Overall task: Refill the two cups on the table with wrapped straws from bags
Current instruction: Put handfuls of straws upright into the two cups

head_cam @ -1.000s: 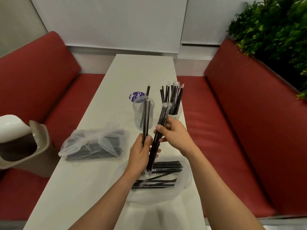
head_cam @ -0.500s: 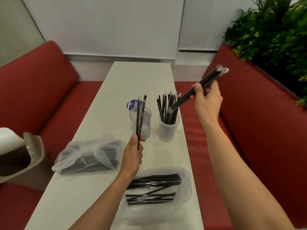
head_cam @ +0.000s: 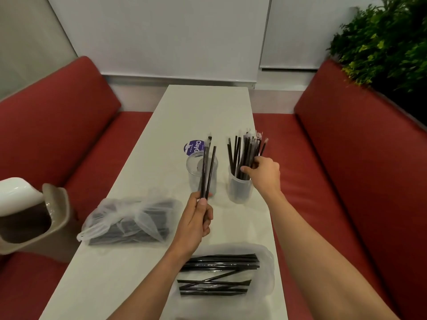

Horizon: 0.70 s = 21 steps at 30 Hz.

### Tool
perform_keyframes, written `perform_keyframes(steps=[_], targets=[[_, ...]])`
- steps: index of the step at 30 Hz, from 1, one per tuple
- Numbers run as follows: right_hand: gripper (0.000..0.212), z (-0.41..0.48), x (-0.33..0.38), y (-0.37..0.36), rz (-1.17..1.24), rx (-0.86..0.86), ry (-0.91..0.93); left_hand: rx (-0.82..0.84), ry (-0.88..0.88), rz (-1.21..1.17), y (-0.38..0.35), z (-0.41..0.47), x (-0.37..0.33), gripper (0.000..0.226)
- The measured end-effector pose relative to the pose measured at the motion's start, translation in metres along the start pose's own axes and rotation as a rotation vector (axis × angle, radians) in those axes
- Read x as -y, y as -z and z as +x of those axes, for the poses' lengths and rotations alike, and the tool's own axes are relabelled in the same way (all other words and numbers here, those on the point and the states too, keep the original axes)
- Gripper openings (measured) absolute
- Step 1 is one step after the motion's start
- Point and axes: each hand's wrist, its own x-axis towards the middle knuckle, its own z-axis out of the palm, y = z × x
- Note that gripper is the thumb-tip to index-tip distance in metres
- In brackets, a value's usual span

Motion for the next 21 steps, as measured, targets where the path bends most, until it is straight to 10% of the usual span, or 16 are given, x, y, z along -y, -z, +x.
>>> perform_keyframes(steps=[17,21], targets=[[0.061,-0.038,-0.018,0.012,0.264,-0.183,-0.045,0.012,-0.006,0.027,-0.003,-0.009,-0.009,0.017],[0.039,-0.072,-0.001,0.019,0.433,-0.226,-0.067,0.001,0.004,0.036,-0.004,-0.010,-0.009,0.019]])
